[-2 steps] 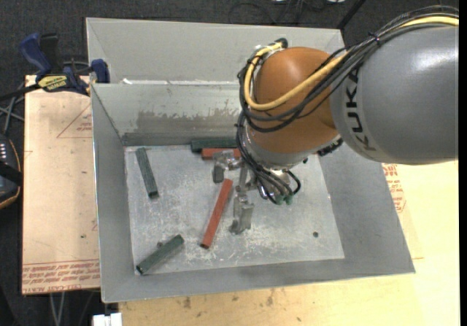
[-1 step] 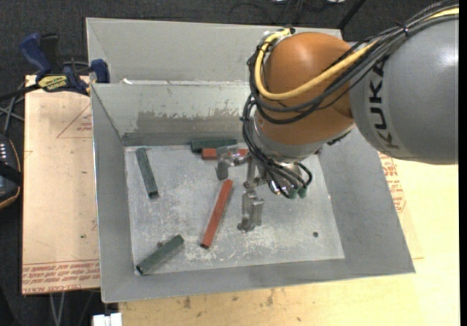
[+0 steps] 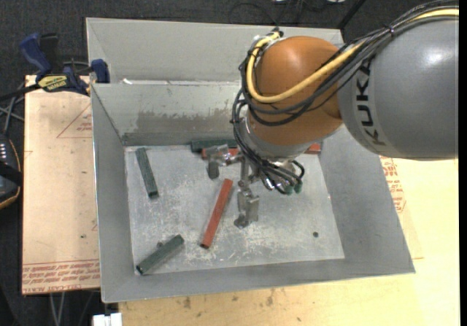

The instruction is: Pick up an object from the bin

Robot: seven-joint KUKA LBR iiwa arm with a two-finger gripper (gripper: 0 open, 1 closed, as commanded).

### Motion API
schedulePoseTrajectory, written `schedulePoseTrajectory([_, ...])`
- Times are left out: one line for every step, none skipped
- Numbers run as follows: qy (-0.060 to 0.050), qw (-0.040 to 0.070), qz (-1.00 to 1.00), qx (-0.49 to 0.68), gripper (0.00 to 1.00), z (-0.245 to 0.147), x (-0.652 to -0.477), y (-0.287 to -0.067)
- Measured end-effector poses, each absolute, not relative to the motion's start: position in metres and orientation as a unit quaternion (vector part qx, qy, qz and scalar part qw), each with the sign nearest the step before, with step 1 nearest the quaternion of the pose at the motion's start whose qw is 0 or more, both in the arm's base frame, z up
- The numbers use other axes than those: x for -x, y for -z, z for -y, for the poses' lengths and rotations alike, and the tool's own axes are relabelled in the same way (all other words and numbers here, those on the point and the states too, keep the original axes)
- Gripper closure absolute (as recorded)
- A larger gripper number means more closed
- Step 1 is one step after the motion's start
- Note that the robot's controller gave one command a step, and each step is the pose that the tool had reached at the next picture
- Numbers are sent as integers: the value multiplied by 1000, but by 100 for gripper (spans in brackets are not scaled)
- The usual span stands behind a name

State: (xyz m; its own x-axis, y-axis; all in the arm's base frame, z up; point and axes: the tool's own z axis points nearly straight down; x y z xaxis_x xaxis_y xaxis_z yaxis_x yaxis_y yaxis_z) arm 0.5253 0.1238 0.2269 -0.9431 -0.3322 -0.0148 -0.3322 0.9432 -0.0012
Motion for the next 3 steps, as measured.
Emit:
schedulePoseTrajectory([0, 1, -956, 293, 0, -123, -531, -174])
schedulePoseTrajectory([0, 1, -942, 337, 0, -134, -582, -161])
schedulePoseTrajectory([-1, 1, -870, 493, 100, -112, -579, -71])
